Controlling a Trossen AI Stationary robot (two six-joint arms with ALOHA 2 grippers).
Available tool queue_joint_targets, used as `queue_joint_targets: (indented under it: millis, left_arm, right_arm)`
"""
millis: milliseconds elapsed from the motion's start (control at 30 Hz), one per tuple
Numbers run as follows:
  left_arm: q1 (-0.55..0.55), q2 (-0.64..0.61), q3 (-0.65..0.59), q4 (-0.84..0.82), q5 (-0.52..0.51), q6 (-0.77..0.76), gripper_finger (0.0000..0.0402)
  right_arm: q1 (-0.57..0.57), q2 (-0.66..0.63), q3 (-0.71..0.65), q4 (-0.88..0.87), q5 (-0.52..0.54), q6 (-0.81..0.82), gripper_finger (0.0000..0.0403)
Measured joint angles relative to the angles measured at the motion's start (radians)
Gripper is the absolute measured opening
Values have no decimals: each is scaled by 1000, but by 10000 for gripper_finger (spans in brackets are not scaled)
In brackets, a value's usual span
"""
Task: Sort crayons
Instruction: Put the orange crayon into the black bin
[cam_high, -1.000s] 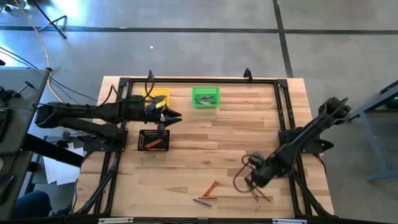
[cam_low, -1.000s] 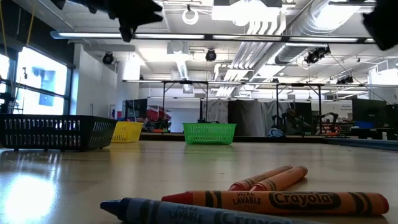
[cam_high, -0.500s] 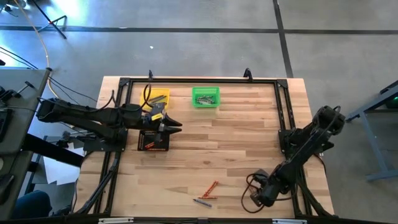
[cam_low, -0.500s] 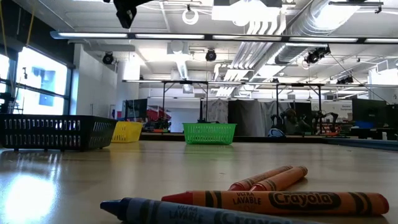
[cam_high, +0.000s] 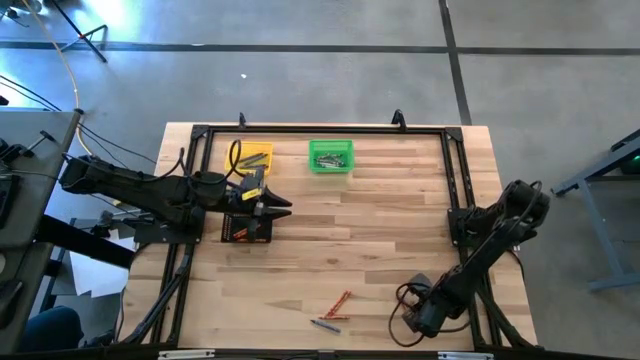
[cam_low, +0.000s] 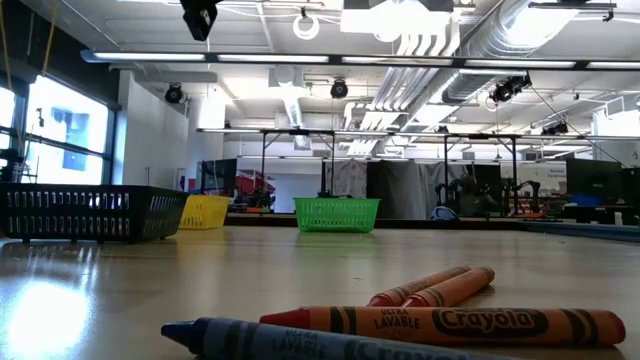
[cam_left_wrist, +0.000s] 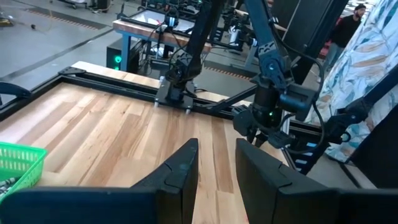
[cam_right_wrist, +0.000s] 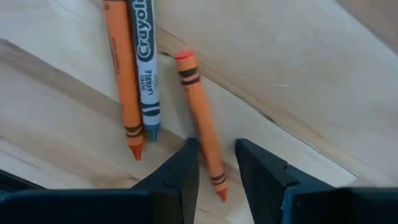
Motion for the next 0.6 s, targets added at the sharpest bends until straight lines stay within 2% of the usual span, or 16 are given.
queue_joint_targets:
  millis: [233, 467, 600]
  left_arm:
    - [0, 0, 0, 1, -3, 0, 94]
    - [0, 0, 0, 0, -5, 0, 94]
    - [0, 0, 0, 0, -8, 0, 94]
  right_arm:
    - [0, 18, 4, -36, 6, 45, 92]
    - [-5, 19, 4, -64, 21, 58, 10]
    - [-5, 10, 3, -65, 32, 58, 14]
